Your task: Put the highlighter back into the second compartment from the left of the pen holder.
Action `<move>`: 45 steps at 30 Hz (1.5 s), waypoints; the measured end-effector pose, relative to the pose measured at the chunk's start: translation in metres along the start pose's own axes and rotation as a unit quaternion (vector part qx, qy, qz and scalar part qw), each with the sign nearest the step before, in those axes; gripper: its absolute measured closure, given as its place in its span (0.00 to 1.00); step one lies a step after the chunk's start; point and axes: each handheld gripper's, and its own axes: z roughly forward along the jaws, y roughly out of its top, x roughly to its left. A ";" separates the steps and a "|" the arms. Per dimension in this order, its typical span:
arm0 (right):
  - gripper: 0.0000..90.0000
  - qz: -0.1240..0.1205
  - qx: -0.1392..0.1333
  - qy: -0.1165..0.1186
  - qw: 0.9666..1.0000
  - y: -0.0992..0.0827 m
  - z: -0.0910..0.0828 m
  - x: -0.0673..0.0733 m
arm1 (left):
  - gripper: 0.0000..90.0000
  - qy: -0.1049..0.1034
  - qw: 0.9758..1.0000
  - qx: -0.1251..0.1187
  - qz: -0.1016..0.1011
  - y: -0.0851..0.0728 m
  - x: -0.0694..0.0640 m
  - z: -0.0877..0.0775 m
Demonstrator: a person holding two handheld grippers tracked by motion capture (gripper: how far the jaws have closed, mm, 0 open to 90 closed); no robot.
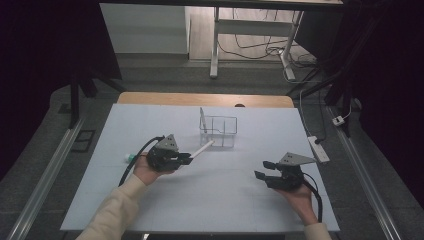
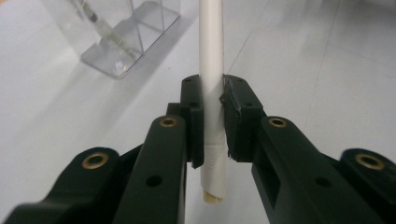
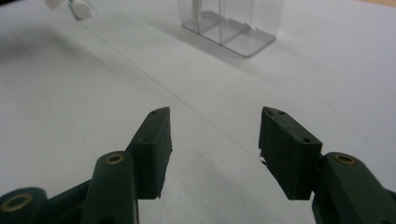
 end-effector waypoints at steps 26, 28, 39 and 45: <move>0.43 0.008 -0.035 0.032 0.999 0.028 0.035 0.035 | 0.87 -0.012 0.998 -0.001 0.060 0.014 -0.037 0.029; 0.43 0.009 -0.039 0.035 0.999 0.030 0.036 0.037 | 0.87 -0.012 0.998 0.001 0.062 0.014 -0.038 0.031; 0.46 0.010 -0.055 0.047 0.997 0.037 0.045 0.044 | 0.87 -0.010 0.997 0.010 0.073 0.015 -0.044 0.041; 0.48 0.011 -0.059 0.053 0.997 0.040 0.050 0.047 | 0.87 -0.009 0.997 0.013 0.077 0.016 -0.048 0.044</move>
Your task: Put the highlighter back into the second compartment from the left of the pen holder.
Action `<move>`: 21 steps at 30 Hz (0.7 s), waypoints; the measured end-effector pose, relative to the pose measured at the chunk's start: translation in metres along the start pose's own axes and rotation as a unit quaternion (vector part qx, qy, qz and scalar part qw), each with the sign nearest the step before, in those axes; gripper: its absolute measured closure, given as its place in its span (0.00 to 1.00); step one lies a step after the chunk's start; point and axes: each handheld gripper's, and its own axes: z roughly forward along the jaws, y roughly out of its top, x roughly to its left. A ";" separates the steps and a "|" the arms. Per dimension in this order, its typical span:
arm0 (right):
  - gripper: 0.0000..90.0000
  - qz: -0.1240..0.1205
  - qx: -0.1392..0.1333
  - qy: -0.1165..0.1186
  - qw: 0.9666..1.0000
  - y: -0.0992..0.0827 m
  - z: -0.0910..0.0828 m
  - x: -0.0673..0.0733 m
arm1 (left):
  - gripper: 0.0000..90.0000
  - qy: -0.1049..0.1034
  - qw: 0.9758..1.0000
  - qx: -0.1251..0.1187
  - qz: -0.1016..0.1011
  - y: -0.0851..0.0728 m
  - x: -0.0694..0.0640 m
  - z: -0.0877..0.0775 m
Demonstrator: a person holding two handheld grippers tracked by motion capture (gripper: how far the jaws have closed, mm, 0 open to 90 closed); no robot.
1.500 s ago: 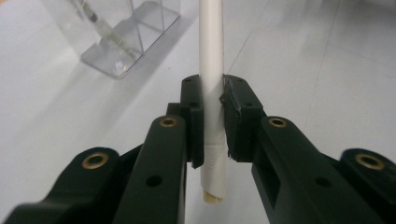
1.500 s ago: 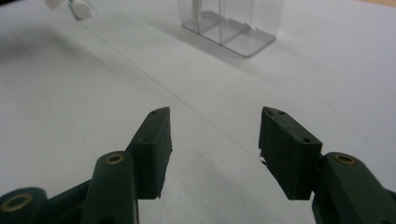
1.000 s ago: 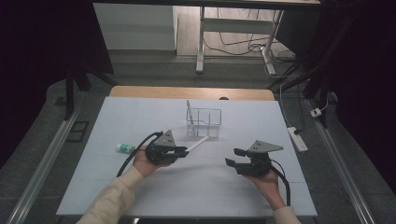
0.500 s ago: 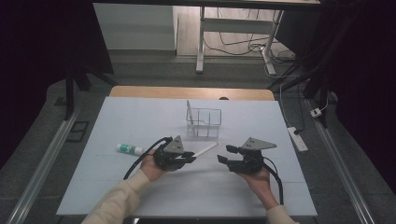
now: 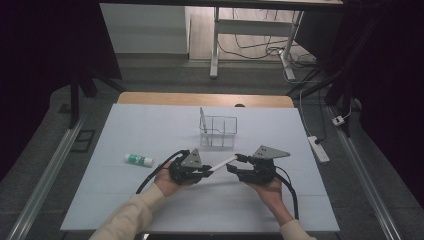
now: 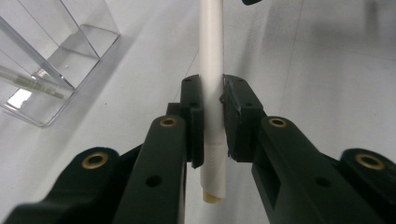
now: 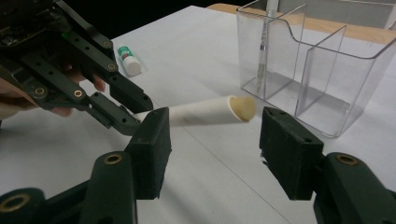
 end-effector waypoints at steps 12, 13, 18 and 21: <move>0.65 0.021 -0.012 0.008 1.000 0.001 0.000 -0.001 | 0.87 0.008 1.000 0.012 0.010 0.001 -0.003 0.005; 0.66 0.022 -0.012 0.012 1.000 0.001 0.000 -0.002 | 0.87 0.011 1.000 0.013 0.012 0.001 -0.004 0.006; 0.73 0.030 -0.027 0.034 0.999 0.003 -0.003 -0.002 | 0.87 0.013 1.000 0.020 0.015 0.001 -0.004 0.007; 0.78 0.031 -0.036 0.050 0.998 0.005 -0.004 -0.002 | 0.86 0.019 0.999 0.023 0.018 0.001 -0.004 0.008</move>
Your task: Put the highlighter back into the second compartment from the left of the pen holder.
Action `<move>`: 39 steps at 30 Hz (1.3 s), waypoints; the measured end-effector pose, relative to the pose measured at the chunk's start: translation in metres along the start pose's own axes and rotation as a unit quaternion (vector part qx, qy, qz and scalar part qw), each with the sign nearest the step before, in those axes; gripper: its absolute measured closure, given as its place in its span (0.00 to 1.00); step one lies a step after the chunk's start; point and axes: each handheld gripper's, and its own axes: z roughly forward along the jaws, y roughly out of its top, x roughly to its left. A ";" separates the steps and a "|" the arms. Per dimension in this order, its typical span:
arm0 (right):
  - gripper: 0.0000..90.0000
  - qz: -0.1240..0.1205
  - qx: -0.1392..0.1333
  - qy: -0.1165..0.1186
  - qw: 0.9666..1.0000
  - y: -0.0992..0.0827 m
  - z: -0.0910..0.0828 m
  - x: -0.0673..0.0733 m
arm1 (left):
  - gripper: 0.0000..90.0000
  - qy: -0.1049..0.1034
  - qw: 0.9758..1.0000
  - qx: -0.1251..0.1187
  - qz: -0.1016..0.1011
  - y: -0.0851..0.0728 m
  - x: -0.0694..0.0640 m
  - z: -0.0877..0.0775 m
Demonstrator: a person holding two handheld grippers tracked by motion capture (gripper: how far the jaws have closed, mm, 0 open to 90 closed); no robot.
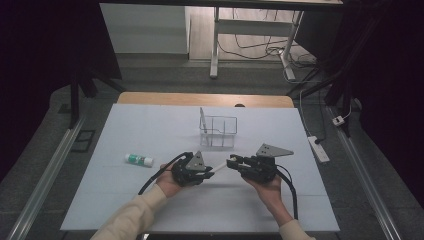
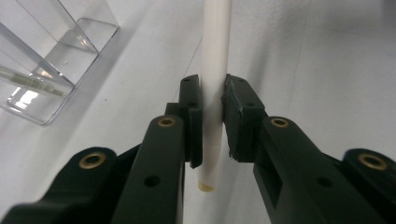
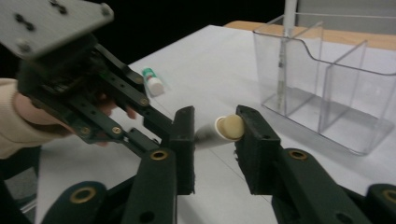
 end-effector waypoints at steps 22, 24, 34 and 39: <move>0.86 -0.016 -0.038 0.009 0.999 0.007 -0.012 0.002 | 0.69 0.016 0.999 -0.018 -0.036 -0.005 0.008 -0.007; 0.86 -0.016 -0.041 0.007 0.999 0.007 -0.013 0.001 | 0.65 0.018 0.999 -0.020 -0.042 -0.006 0.010 -0.010; 0.86 -0.021 -0.050 -0.007 0.999 0.010 -0.020 -0.001 | 0.50 0.039 0.996 -0.022 -0.072 -0.020 0.016 -0.025; 0.86 -0.024 -0.049 -0.018 0.998 0.011 -0.023 -0.002 | 0.46 0.046 0.995 -0.020 -0.083 -0.028 0.019 -0.033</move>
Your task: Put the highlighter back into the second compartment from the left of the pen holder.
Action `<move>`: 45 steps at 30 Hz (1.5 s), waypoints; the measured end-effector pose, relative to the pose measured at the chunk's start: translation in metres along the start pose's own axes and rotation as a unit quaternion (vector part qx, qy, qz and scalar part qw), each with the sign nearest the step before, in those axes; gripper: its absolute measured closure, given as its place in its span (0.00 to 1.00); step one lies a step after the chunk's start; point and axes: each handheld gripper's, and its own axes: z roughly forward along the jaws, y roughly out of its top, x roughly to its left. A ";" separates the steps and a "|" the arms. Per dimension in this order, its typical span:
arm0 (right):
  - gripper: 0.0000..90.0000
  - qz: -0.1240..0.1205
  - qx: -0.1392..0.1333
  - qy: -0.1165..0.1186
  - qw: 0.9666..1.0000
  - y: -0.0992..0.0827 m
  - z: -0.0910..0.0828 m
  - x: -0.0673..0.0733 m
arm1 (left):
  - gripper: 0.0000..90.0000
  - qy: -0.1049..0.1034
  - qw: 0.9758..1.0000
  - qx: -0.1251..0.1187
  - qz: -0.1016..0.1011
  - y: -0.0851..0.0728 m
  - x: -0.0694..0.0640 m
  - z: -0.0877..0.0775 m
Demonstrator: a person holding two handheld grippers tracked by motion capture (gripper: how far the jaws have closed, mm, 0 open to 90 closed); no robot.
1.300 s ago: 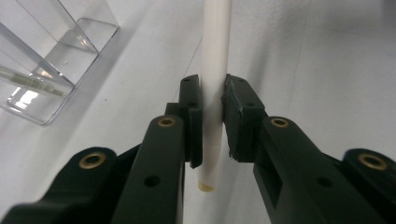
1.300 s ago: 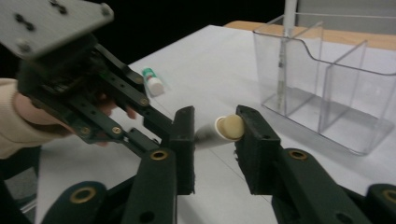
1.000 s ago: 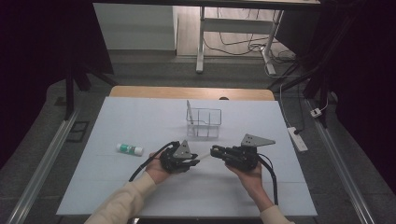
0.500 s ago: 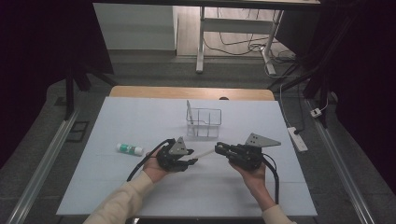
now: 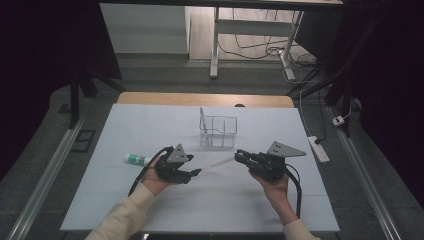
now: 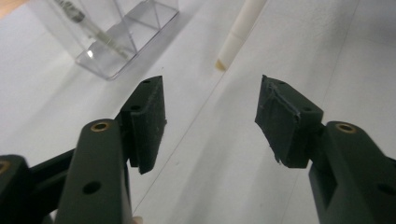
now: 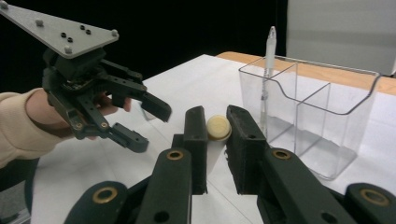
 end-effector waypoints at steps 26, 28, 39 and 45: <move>0.86 -0.001 -0.006 -0.024 1.000 0.003 -0.006 -0.005 | 0.44 0.028 0.998 0.014 -0.046 -0.052 0.011 -0.042; 0.86 -0.001 -0.007 -0.024 1.000 0.004 -0.007 -0.006 | 0.44 0.031 0.998 0.015 -0.053 -0.059 0.012 -0.045; 0.86 -0.004 -0.013 -0.030 0.999 0.010 -0.009 -0.007 | 0.43 0.039 0.997 0.018 -0.069 -0.075 0.015 -0.056; 0.86 -0.004 -0.025 -0.034 0.999 0.017 -0.014 -0.008 | 0.42 0.043 0.996 0.016 -0.077 -0.081 0.018 -0.060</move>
